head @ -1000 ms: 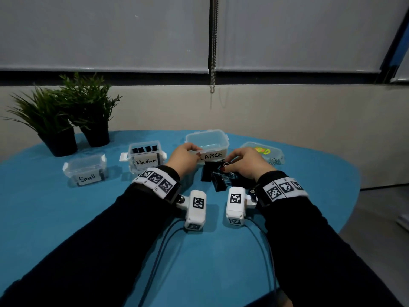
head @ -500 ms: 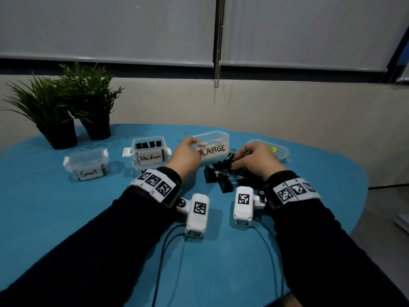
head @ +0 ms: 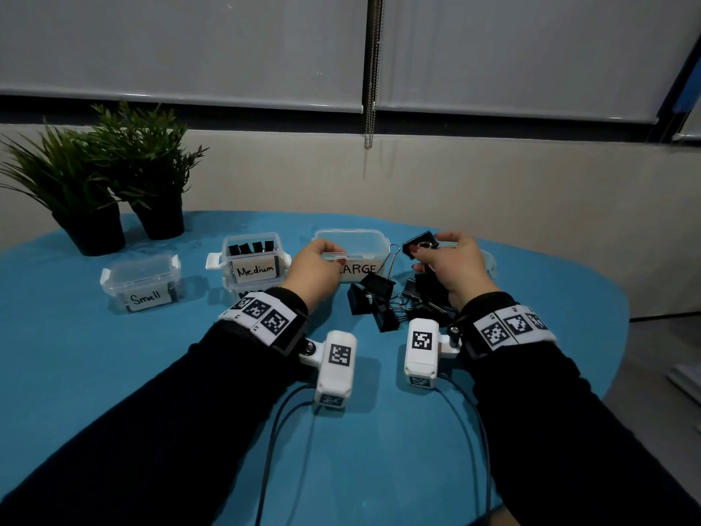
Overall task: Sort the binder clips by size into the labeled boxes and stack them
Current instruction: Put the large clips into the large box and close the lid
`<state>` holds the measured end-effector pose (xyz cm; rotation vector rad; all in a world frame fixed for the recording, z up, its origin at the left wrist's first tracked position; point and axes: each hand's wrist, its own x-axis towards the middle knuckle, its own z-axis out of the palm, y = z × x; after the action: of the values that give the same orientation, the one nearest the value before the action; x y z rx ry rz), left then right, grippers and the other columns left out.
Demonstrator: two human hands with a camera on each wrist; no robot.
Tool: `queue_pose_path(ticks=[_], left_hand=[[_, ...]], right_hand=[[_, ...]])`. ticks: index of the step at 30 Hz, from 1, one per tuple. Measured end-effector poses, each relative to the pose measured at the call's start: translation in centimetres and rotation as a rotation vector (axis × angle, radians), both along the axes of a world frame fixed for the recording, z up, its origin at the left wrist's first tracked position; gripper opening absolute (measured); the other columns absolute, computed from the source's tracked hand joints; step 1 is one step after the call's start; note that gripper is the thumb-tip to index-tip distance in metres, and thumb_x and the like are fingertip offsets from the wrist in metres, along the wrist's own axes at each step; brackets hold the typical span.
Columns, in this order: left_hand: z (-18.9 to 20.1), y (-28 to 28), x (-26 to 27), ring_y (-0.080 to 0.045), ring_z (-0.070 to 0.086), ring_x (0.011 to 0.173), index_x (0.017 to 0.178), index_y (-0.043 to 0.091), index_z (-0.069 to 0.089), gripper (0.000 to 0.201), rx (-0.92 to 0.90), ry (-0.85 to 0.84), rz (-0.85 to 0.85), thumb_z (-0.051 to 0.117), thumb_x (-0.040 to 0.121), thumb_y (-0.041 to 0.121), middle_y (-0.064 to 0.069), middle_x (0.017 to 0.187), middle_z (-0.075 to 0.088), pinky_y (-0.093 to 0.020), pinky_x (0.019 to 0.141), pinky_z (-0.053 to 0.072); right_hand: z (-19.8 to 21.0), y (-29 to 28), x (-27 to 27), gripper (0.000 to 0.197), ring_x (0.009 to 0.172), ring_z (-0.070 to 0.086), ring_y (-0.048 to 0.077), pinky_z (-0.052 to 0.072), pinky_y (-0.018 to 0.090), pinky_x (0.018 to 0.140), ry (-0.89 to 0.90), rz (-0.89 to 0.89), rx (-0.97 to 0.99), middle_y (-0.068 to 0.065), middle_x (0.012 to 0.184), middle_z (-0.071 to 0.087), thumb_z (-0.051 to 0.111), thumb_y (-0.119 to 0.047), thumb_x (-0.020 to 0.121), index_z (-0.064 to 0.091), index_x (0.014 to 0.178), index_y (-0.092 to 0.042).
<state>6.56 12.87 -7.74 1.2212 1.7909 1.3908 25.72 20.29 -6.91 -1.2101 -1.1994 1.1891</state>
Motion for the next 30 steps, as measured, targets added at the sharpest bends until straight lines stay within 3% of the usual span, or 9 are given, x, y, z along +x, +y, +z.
queue_pose_path(ticks=[4,7,11,14,17,19,22,26,30], left_hand=[[0.4,-0.6,0.5,-0.023,0.071,0.085,0.091,0.015,0.063,0.012,-0.029,-0.093,-0.047,0.07,0.092,0.005,-0.011,0.1,0.071,-0.032,0.072,0.063],[0.5,-1.1,0.8,-0.017,0.065,0.067,0.093,0.008,0.061,0.018,-0.002,-0.106,-0.081,0.069,0.088,-0.007,-0.011,0.088,0.066,-0.014,0.048,0.052],[0.3,-0.8,0.4,-0.01,0.066,0.054,0.079,0.009,0.059,0.024,0.022,-0.057,-0.095,0.074,0.081,-0.01,-0.014,0.089,0.067,-0.016,0.047,0.049],[0.1,-0.2,0.2,-0.02,0.067,0.085,0.069,0.023,0.065,0.027,0.057,0.007,-0.072,0.087,0.069,0.007,-0.015,0.112,0.065,-0.029,0.08,0.055],[0.3,-0.1,0.4,-0.041,0.063,0.11,0.081,0.038,0.066,0.037,0.044,0.072,-0.077,0.092,0.06,0.021,-0.018,0.131,0.053,-0.033,0.082,0.053],[0.5,-0.4,0.5,-0.027,0.053,0.12,0.096,0.036,0.066,0.048,0.053,0.091,-0.111,0.095,0.06,0.024,-0.005,0.14,0.037,-0.025,0.098,0.044],[0.5,-0.4,0.5,-0.012,0.036,0.129,0.106,0.02,0.066,0.041,0.131,0.063,-0.134,0.09,0.073,0.022,0.001,0.14,0.026,-0.002,0.097,0.021],[1.0,-0.5,0.8,-0.024,0.035,0.142,0.103,0.033,0.063,0.039,0.283,0.086,-0.151,0.084,0.077,0.014,-0.001,0.146,0.028,-0.031,0.121,0.022],[1.2,-0.5,0.8,-0.025,0.045,0.134,0.129,0.05,0.049,0.077,0.391,-0.069,-0.245,0.088,0.071,0.017,0.002,0.148,0.034,-0.049,0.109,0.046]], right_hand=[[0.3,0.3,-0.1,0.029,0.06,0.068,0.016,0.059,0.033,0.053,0.218,-0.007,0.026,0.016,0.091,0.069,0.067,-0.003,0.092,0.06,0.12,-0.002],[0.6,0.1,-0.3,0.012,0.061,0.065,0.016,0.06,0.032,0.058,0.341,0.016,0.042,0.008,0.069,0.068,0.065,0.004,0.09,0.066,0.102,0.0],[0.6,-0.4,-1.0,0.019,0.064,0.06,0.013,0.057,0.032,0.062,0.285,0.09,0.078,0.004,0.074,0.065,0.06,0.006,0.092,0.069,0.09,-0.011],[0.2,-0.6,-1.4,0.024,0.065,0.062,0.016,0.058,0.039,0.067,0.176,0.13,0.085,0.006,0.077,0.066,0.056,0.009,0.091,0.069,0.092,-0.011],[0.0,-0.7,-1.8,0.024,0.068,0.064,0.015,0.06,0.034,0.066,0.118,0.16,0.057,0.008,0.083,0.068,0.056,0.013,0.088,0.068,0.1,-0.004],[0.0,-0.6,-1.8,0.025,0.077,0.063,0.019,0.061,0.034,0.066,0.18,0.167,0.021,0.01,0.094,0.069,0.062,0.006,0.089,0.067,0.112,-0.002],[0.2,-0.4,-1.4,0.036,0.088,0.055,0.021,0.048,0.03,0.072,0.226,0.114,0.01,0.003,0.102,0.067,0.077,-0.027,0.086,0.07,0.115,-0.007],[0.2,-0.4,-1.1,0.042,0.09,0.057,0.02,0.05,0.04,0.078,0.249,0.074,0.034,0.002,0.1,0.068,0.084,-0.029,0.079,0.069,0.115,-0.011],[-0.3,-0.6,-1.5,0.046,0.087,0.065,0.02,0.049,0.032,0.065,0.194,0.082,0.042,0.005,0.103,0.07,0.084,-0.016,0.079,0.062,0.118,-0.008]])
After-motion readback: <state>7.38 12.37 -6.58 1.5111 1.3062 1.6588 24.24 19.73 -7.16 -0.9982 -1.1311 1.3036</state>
